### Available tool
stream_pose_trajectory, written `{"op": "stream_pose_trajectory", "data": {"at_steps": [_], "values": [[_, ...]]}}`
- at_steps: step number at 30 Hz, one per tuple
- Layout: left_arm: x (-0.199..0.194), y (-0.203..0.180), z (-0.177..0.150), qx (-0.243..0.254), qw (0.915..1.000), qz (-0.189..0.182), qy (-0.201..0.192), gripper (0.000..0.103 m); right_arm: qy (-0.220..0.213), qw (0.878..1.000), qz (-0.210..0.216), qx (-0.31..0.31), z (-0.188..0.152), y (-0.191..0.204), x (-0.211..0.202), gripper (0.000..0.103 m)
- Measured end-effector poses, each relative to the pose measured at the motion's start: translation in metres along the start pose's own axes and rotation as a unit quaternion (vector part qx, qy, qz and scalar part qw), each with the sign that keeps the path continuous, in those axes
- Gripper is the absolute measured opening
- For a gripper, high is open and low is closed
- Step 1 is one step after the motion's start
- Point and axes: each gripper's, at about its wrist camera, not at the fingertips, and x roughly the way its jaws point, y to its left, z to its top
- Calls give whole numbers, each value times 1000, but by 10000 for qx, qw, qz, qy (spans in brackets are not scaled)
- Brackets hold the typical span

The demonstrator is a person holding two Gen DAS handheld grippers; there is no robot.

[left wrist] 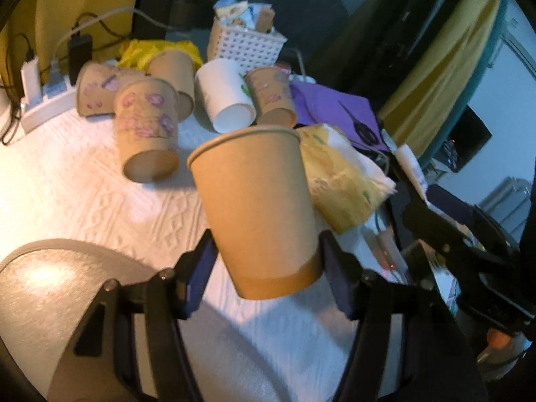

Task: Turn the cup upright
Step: 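Lift the cup with the left tool and carry it over the mat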

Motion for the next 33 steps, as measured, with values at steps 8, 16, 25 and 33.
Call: {"op": "stream_pose_trajectory", "data": {"at_steps": [8,16,25,33], "values": [[-46,14,-26,287,9992,24,-275,63,38,9999,-62,-103,-13,39,-25,77],[-90,34,-59,462,9976,-152,-485,63,-102,9997,77,189,-27,69,-48,77],[-140,60,-97,860,9935,-218,-721,63,-180,9978,371,524,-53,112,-72,77],[-161,73,-126,1018,9905,-457,-806,63,-301,9962,540,606,-67,146,-97,77]]}}
